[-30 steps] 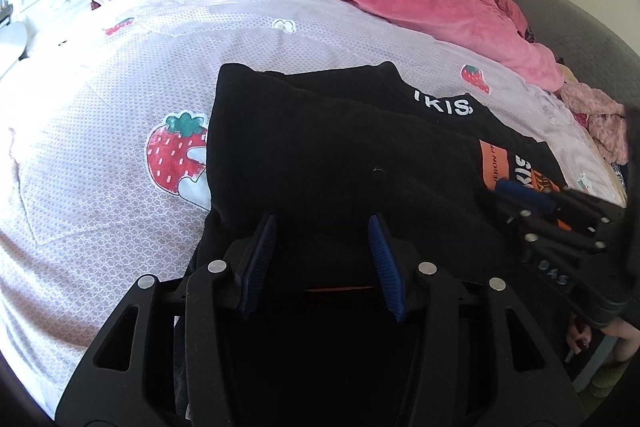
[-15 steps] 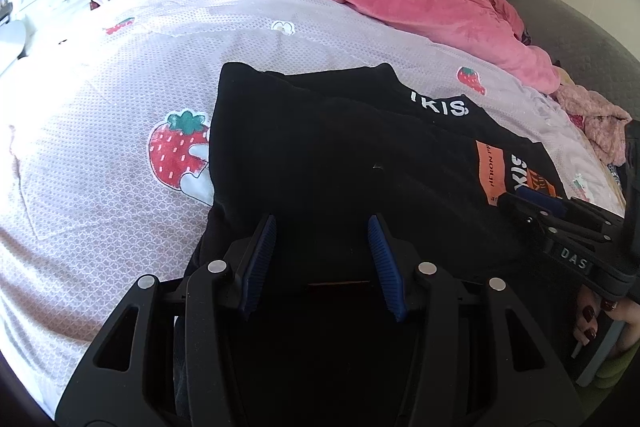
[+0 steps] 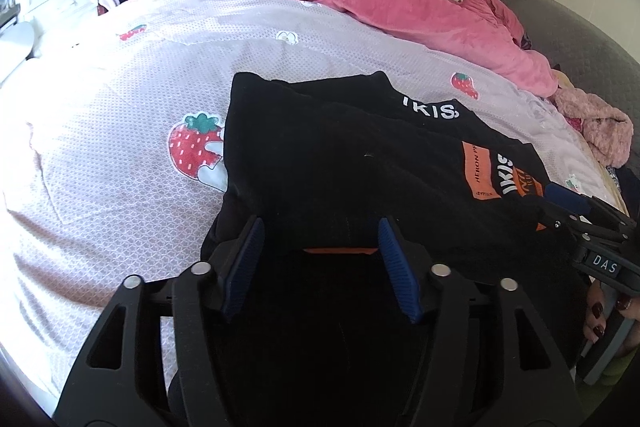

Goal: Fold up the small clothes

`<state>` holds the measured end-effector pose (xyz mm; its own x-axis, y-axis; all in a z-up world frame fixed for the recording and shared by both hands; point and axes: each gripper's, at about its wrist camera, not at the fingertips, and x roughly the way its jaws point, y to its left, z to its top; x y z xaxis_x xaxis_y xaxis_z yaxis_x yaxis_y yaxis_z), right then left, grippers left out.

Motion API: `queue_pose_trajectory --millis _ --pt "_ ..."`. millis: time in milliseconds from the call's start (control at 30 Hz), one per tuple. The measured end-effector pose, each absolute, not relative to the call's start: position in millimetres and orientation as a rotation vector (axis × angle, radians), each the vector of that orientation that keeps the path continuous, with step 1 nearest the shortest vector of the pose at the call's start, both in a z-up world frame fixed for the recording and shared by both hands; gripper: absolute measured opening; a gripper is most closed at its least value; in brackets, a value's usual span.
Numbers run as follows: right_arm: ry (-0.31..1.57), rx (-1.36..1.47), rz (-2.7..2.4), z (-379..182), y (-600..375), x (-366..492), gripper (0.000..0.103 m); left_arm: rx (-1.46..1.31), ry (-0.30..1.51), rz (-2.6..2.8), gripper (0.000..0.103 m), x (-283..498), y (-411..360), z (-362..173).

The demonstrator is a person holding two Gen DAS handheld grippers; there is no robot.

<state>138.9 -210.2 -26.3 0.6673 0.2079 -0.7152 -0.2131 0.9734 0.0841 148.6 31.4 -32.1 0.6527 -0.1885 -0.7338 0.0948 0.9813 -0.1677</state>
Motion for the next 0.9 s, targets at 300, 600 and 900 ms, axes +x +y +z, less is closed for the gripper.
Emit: queue_pose_trajectory --millis 300,600,900 --pt "0.763 0.011 0.226 -8 -219 126 0.089 -0.127 0.793 -0.143 0.084 131 36 -9" --pt "0.723 0.015 0.218 9 -229 108 0.090 -0.107 0.739 -0.122 0.093 110 38 18" --pt "0.688 0.014 0.204 22 -243 85 0.090 -0.127 0.707 -0.065 0.093 88 61 37"
